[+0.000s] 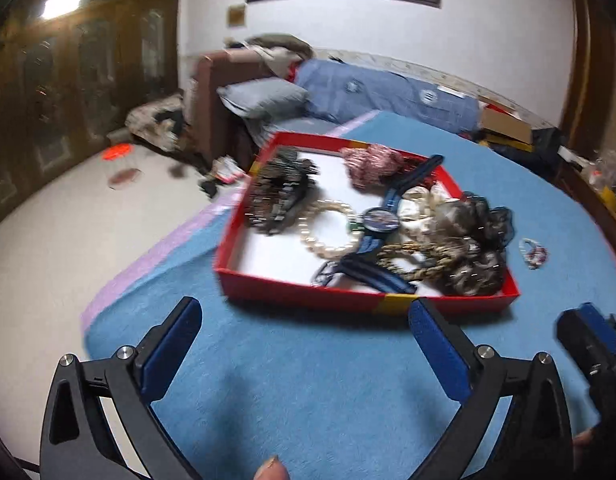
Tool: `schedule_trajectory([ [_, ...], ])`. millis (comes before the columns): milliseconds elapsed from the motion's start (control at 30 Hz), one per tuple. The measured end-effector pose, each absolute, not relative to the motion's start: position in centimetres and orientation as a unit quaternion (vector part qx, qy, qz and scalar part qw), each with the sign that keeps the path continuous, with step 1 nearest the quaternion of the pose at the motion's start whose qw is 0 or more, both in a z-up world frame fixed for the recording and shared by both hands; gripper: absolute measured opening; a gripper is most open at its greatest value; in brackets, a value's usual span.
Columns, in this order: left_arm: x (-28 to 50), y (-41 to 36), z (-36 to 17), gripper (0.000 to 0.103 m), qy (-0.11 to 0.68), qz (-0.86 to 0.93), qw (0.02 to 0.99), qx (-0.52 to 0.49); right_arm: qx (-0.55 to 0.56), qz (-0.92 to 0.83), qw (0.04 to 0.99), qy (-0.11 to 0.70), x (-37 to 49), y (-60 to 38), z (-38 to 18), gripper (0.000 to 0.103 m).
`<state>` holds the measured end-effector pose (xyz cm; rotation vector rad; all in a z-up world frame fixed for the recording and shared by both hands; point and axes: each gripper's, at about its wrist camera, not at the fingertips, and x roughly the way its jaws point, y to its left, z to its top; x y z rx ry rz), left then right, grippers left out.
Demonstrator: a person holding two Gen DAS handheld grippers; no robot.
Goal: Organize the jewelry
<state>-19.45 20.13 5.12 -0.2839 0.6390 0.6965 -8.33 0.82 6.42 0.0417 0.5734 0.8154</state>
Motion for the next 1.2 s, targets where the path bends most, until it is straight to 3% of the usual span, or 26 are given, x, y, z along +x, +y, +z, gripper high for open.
schedule_trajectory([
  [167,-20.8,18.2,5.4,0.103,0.282,0.364,0.885,-0.073,0.020,0.388,0.879,0.275,-8.7,-0.1,6.3,0.092],
  [367,-21.7,18.2,6.2,0.103,0.262,0.355,0.893,-0.093,-0.016,0.396,0.879,0.266,-9.9,0.9,6.3,0.092],
  [1200,-19.6,18.6,4.0,0.103,0.312,0.344,0.882,-0.077,-0.051,0.398,0.878,0.261,-10.8,2.1,5.8,0.093],
])
